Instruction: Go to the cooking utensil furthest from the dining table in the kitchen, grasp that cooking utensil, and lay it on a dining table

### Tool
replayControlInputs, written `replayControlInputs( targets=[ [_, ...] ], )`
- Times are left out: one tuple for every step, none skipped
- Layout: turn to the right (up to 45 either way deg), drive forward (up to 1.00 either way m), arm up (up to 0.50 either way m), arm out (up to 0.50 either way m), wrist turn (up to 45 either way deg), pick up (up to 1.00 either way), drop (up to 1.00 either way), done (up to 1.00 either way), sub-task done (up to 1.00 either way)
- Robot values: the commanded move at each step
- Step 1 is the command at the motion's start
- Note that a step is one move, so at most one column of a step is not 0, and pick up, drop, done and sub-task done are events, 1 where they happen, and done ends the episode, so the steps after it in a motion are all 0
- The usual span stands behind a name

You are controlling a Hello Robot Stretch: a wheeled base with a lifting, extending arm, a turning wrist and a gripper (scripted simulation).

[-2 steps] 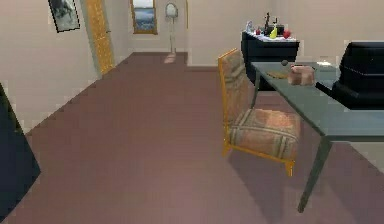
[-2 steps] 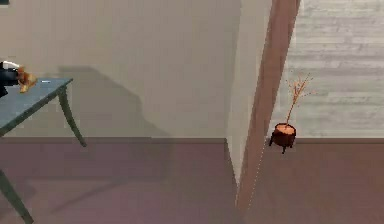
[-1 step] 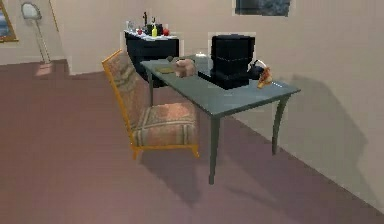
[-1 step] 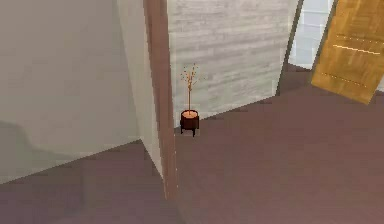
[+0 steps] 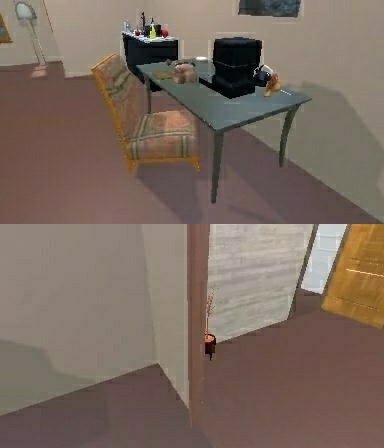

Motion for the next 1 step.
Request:
replayControlInputs(
  targets=[
    [18.0,0.00,0.00,0.00,0.0,0.00,0.00,0.00,0.00]
  ],
)
